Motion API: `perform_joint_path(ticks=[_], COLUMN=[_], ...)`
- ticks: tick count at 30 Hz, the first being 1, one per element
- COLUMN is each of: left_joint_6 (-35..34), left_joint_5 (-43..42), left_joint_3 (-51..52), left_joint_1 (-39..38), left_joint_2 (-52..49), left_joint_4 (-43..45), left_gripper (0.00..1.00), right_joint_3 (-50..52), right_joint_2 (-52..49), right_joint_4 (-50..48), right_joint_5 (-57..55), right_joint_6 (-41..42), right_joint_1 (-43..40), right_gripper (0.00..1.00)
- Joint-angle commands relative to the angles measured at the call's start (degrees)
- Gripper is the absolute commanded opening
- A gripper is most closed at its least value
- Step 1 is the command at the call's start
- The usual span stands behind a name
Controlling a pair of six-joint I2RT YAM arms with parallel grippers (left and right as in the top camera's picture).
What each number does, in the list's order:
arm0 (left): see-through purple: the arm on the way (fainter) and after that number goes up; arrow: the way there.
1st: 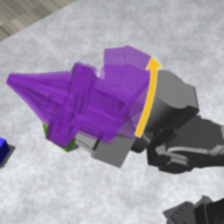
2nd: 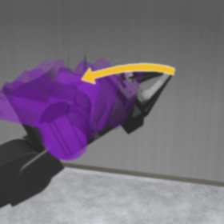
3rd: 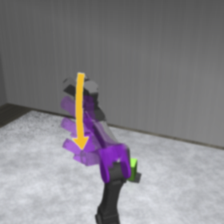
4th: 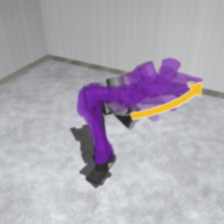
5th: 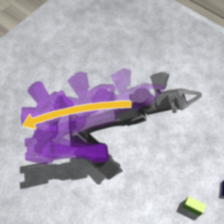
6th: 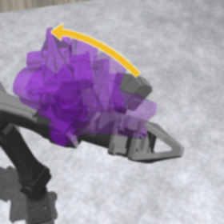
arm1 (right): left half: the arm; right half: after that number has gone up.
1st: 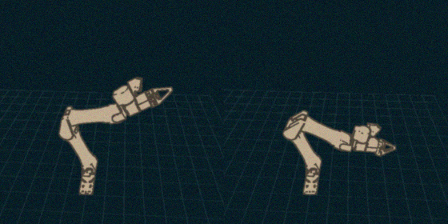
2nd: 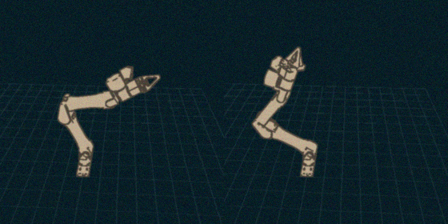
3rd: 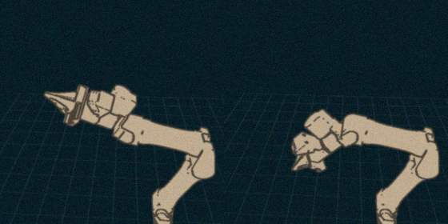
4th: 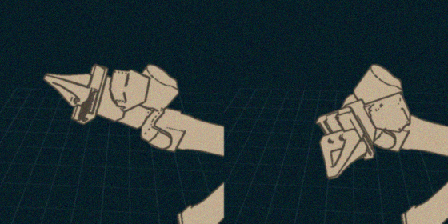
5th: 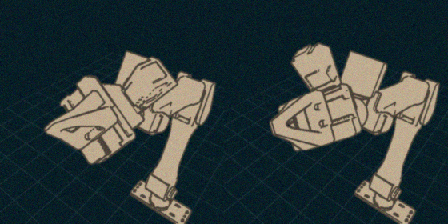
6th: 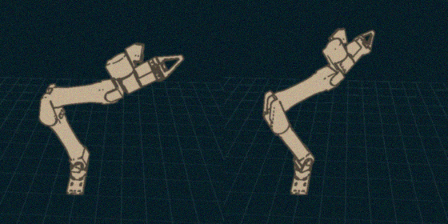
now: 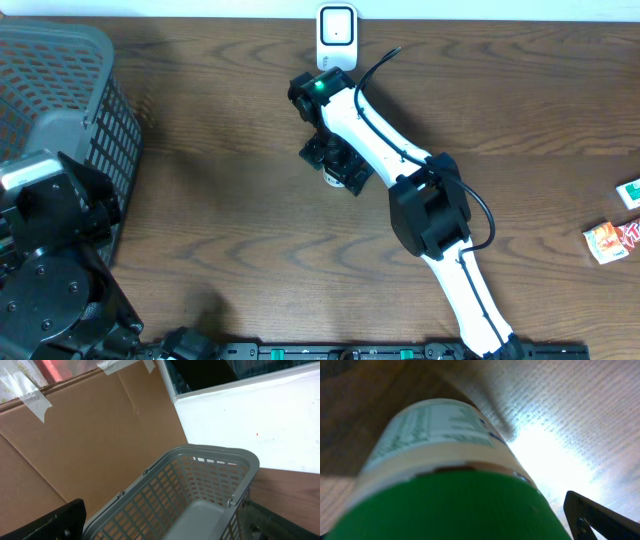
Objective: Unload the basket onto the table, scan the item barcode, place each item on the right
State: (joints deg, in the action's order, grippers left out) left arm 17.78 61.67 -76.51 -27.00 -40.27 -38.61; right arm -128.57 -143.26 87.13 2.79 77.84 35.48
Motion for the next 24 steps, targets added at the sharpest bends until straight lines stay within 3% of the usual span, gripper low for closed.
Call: perform_joint_path(ticks=[1, 24], left_joint_6=[-0.55, -0.55], left_joint_5=[0.52, 0.52], left_joint_3=[-0.04, -0.04], left_joint_1=[0.20, 0.20], left_joint_2=[0.26, 0.24], left_joint_4=[0.04, 0.04], left_gripper=[0.98, 0.98], right_joint_3=[0.13, 0.85], right_joint_2=[1.38, 1.38], right_joint_4=[-1.36, -5.64], right_joint_5=[-0.79, 0.35], right_joint_6=[-0.59, 4.83], right_joint_1=[-0.42, -2.05], right_gripper=[0.99, 0.99])
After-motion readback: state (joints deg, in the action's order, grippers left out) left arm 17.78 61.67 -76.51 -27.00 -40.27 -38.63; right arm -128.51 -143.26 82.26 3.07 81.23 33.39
